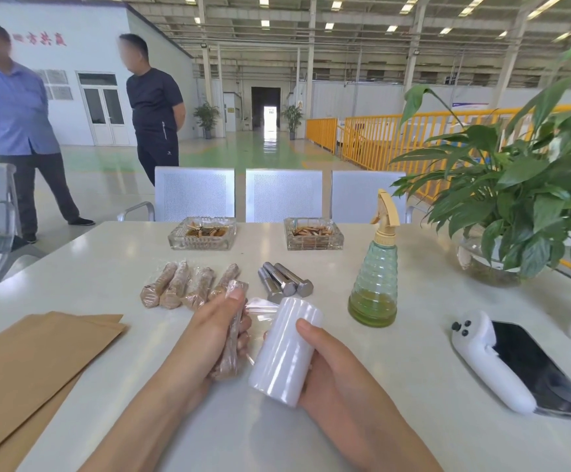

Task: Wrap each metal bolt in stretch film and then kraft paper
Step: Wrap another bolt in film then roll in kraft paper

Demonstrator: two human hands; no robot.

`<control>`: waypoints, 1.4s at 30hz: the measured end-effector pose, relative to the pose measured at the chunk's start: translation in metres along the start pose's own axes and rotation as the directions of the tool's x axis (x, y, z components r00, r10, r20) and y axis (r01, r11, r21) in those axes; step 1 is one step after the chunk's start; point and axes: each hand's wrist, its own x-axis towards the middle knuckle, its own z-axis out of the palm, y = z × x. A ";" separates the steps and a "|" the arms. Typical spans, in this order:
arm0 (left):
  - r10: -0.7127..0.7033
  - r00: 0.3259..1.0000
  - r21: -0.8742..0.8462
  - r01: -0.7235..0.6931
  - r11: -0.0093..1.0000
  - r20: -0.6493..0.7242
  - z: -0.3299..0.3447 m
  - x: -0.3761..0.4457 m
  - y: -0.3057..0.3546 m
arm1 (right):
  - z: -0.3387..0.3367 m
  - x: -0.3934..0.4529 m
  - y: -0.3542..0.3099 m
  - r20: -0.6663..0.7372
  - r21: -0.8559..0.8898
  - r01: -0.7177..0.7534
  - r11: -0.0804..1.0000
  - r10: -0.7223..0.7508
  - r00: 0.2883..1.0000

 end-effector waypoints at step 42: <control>0.395 0.916 0.599 -0.353 0.718 0.066 -0.012 0.003 -0.016 | 0.008 -0.009 -0.004 -0.077 0.007 -0.011 1.000 0.012 0.997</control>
